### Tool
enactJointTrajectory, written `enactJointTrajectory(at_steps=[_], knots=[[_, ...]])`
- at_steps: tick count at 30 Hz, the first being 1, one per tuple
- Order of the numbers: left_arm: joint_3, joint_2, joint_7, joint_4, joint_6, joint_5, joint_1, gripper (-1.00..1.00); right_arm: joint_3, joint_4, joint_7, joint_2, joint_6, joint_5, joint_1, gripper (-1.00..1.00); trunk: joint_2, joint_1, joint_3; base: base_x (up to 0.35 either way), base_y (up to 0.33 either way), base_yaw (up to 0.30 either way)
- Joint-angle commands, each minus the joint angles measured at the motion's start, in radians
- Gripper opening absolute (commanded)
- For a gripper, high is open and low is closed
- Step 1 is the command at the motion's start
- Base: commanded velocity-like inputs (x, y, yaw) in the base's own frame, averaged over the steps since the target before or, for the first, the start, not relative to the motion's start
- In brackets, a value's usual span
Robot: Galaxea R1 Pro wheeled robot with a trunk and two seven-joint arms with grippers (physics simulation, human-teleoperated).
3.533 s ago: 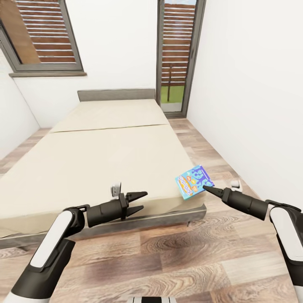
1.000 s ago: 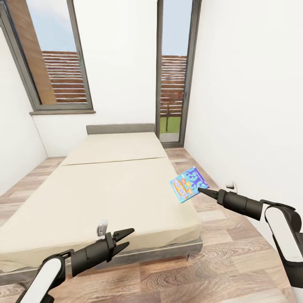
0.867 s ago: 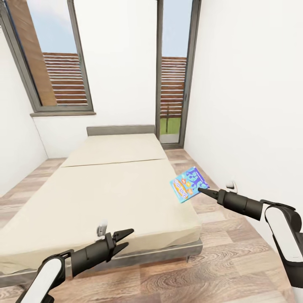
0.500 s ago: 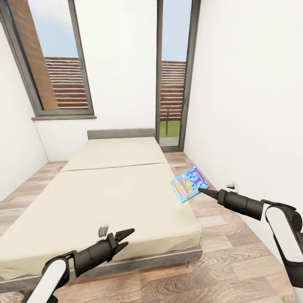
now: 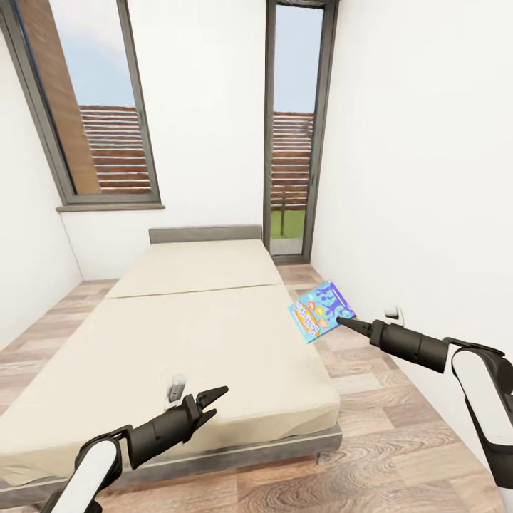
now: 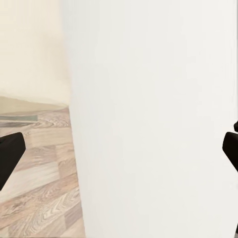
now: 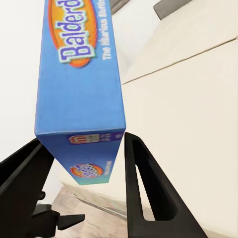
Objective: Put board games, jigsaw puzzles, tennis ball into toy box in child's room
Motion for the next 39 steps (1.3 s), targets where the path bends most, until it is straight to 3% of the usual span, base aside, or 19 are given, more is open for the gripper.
enactJointTrajectory(at_steps=[1, 19, 39], knots=[[0.000, 0.001, -0.005, 0.000, 0.002, -0.005, -0.001, 1.00, -0.001, 0.000, 0.009, 0.000, 0.004, 0.009, -0.001, -1.00, 0.007, -0.004, 0.003, 0.000, 0.000, 0.000], [-0.001, -0.016, -0.006, 0.000, -0.001, -0.008, -0.001, 1.00, -0.017, -0.022, 0.125, -0.006, 0.004, 0.010, 0.053, -1.00, 0.133, -0.073, 0.065, 0.000, 0.000, 0.000], [0.000, -0.018, -0.010, 0.001, -0.001, -0.001, -0.001, 1.00, -0.012, -0.023, 0.137, -0.010, 0.004, 0.010, 0.045, -1.00, 0.273, -0.150, 0.156, 0.000, 0.000, 0.000]])
